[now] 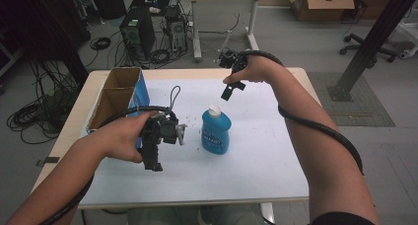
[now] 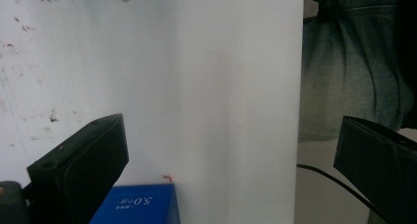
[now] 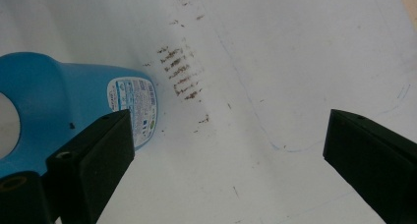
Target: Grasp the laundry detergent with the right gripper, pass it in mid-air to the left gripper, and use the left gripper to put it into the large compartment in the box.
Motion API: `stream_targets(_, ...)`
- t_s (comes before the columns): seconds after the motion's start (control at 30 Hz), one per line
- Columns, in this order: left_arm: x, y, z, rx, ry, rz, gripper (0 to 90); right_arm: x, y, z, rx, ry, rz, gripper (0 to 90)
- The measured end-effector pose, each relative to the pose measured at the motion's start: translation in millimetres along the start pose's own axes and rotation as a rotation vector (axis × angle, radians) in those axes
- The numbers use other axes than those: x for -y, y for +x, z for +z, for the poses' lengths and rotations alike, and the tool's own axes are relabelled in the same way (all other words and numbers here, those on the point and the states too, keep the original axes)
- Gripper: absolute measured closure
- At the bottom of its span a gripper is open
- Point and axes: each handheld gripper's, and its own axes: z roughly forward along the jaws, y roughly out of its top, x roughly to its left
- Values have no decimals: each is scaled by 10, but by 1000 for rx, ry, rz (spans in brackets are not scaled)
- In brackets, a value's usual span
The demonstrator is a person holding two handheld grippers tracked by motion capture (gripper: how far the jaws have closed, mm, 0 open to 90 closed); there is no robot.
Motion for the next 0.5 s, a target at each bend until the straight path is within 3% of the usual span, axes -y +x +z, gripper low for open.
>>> stream_targets(0.5, -39, 12, 2, -2, 2, 3, 2, 174, -41, -82, 8, -18, 14, 52)
